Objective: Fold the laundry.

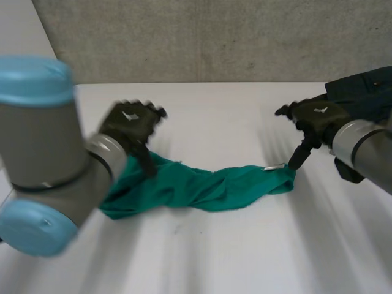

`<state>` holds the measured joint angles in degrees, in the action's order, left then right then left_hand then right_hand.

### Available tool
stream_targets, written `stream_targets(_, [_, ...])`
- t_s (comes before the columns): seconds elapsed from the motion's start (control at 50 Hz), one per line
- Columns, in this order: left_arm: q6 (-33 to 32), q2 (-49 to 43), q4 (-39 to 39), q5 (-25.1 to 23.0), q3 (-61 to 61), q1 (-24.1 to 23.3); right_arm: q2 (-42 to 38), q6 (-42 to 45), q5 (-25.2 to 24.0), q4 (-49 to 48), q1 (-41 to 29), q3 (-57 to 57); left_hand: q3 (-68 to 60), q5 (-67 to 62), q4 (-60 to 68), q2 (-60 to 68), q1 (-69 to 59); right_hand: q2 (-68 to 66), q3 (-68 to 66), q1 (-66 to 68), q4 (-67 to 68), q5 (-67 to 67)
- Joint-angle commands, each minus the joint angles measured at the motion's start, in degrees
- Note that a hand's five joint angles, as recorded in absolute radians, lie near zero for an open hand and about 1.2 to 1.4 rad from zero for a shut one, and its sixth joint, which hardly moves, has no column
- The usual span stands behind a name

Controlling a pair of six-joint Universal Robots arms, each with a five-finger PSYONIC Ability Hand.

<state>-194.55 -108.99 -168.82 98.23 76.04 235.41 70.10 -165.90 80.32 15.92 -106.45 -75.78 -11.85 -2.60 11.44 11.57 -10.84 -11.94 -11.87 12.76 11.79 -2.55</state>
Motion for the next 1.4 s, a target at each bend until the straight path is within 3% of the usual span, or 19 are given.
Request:
stream_targets(0.02, [-5.3, 0.5, 2.3, -6.3, -2.7, 12.4, 3.5, -3.5, 4.5, 8.6, -2.4, 2.6, 1.9, 2.6, -1.4, -1.6, 0.8, 1.9, 1.9, -2.8, -1.8, 2.6])
stream_targets(0.16, [-15.5, -8.3, 7.9, -14.3, -7.9, 18.4, -3.3, -0.4, 7.3, 9.4, -7.7, 5.5, 1.9, 2.6, -1.4, -1.6, 0.8, 1.9, 1.9, -2.8, -1.8, 2.6])
stream_targets(0.24, [-18.3, -13.6, 11.6, -16.9, -10.4, 19.1, -8.4, 2.8, 8.0, 6.0, -9.9, 6.9, 1.9, 2.6, -1.4, -1.6, 0.8, 1.3, 1.2, -2.1, -1.1, 1.9])
stream_targets(0.36, [-19.9, -19.2, 12.9, -16.8, -12.3, 18.5, -14.0, 6.6, 9.0, -2.3, -11.7, 7.2, 1.9, 2.6, -1.4, -1.6, 0.8, -4.8, -4.8, 4.0, 4.9, -4.2])
stream_targets(0.52, [-20.3, -22.0, 12.7, -14.0, -13.4, 16.0, -19.7, 11.4, 10.2, -9.8, -12.4, 8.2, -20.7, -19.9, 21.1, 21.0, -21.7, -9.8, -9.9, 9.0, 10.0, -9.2])
stream_targets(0.54, [-20.3, -22.1, 12.3, -12.8, -13.8, 15.7, -20.9, 11.9, 10.6, -10.2, -12.2, 9.0, -33.9, -33.1, 34.3, 34.2, -34.9, -14.7, -14.7, 13.8, 14.8, -14.1])
stream_targets(0.62, [-19.9, -22.1, 8.3, -9.1, -16.6, 14.9, -24.1, 12.2, 10.5, -9.9, -11.5, 12.0, -54.8, -54.1, 55.2, 55.1, -55.8, -28.0, -28.0, 27.1, 28.1, -27.3])
stream_targets(0.68, [-19.6, -22.1, 6.4, -7.9, -18.6, 14.3, -26.3, 12.3, 10.4, -9.2, -11.4, 14.7, -60.9, -60.2, 61.3, 61.2, -61.9, -43.4, -43.5, 42.6, 43.6, -42.8])
stream_targets(0.7, [-19.8, -22.4, 6.0, -7.4, -19.8, 13.8, -27.3, 12.0, 10.3, -8.3, -11.2, 16.4, -65.6, -64.8, 66.0, 65.9, -66.6, -57.0, -57.0, 56.1, 57.1, -56.4])
stream_targets(0.74, [-19.8, -23.1, 6.2, -7.5, -21.1, 13.3, -28.2, 11.8, 10.2, -7.0, -11.1, 18.2, -68.1, -67.4, 68.6, 68.4, -69.2, -68.0, -68.1, 67.2, 68.2, -67.4])
stream_targets(0.92, [-20.5, -27.3, 7.4, -7.1, -34.7, 13.5, -28.9, 9.4, 10.0, -5.3, -9.6, 27.8, -68.1, -67.4, 68.6, 68.4, -69.2, -68.1, -68.1, 67.2, 68.2, -67.4])
stream_targets(1.04, [-15.7, -24.4, 1.9, -4.0, -43.4, 13.7, -26.1, 9.7, 10.5, -17.2, -9.2, 34.6, -68.1, -67.4, 68.6, 68.4, -69.2, -68.1, -68.1, 67.2, 68.2, -67.4])
stream_targets(1.16, [-2.6, -12.6, -9.9, -4.6, -39.3, 12.9, -17.5, 5.9, 12.2, -31.9, -8.7, 31.3, -68.1, -67.4, 68.6, 68.4, -69.2, -68.1, -68.1, 67.2, 68.2, -67.4])
stream_targets(1.28, [-4.7, -5.3, -11.7, -5.9, -28.3, 11.6, -11.4, 2.6, 12.0, -28.0, -8.8, 22.8, -68.1, -67.4, 68.6, 68.4, -69.2, -67.9, -67.9, 67.1, 68.0, -67.3])
stream_targets(1.3, [-5.7, -4.4, -11.7, -6.0, -26.4, 11.6, -11.0, 2.3, 11.8, -26.5, -8.8, 21.6, -68.1, -67.4, 68.6, 68.4, -69.2, -59.5, -59.6, 58.7, 59.7, -58.9])
stream_targets(1.32, [-7.3, -2.6, -11.7, -6.4, -22.5, 11.6, -10.6, 1.6, 11.3, -23.2, -8.8, 19.8, -68.1, -67.4, 68.6, 68.4, -69.2, -38.3, -38.4, 37.5, 38.5, -37.7])
stream_targets(1.36, [-9.0, -0.7, -11.8, -6.9, -18.7, 11.6, -10.6, 0.7, 10.6, -19.5, -8.8, 18.3, -68.1, -67.4, 68.6, 68.4, -69.2, -17.2, -17.2, 16.3, 17.3, -16.6])
stream_targets(1.4, [-10.5, 2.2, -12.3, -8.1, -14.1, 11.6, -11.4, -1.0, 9.3, -14.2, -8.9, 17.5, -68.1, -67.4, 68.6, 68.4, -69.2, -12.9, -12.9, 12.0, 13.0, -12.3])
